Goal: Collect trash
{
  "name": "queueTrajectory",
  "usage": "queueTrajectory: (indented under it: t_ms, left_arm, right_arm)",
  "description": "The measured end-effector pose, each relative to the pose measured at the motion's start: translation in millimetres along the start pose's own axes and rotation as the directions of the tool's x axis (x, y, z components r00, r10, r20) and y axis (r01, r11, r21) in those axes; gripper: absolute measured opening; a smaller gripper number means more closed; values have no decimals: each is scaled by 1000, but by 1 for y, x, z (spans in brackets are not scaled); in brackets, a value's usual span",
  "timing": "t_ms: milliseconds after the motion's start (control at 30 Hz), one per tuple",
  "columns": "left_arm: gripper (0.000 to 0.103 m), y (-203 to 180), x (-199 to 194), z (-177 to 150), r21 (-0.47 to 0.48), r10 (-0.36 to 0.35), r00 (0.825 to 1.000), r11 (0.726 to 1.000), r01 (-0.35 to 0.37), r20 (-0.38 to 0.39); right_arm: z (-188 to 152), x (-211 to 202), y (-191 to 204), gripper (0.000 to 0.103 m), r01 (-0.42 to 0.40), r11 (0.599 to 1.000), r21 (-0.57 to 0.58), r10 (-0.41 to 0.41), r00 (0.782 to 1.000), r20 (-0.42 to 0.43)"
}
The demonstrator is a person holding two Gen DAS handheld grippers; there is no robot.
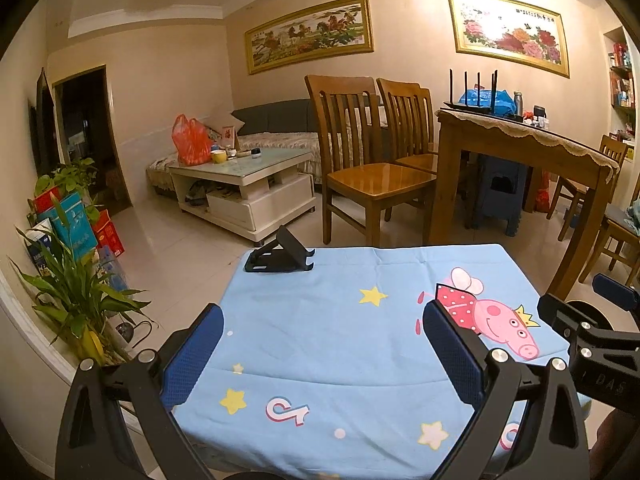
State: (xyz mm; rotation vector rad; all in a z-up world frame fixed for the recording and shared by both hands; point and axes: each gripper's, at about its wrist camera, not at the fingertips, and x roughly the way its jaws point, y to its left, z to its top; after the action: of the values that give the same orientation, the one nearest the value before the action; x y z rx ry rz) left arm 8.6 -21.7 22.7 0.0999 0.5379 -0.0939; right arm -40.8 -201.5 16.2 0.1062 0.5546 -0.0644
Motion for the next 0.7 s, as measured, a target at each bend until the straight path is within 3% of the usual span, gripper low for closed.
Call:
queueTrajectory:
  t_ms: [700]
  left_arm:
    - [96,2,1,-2,-1,-10,1000,1000,10,-8]
  right_arm:
    - [3,-1,0,97,-12,1000,3,12,1000,-14]
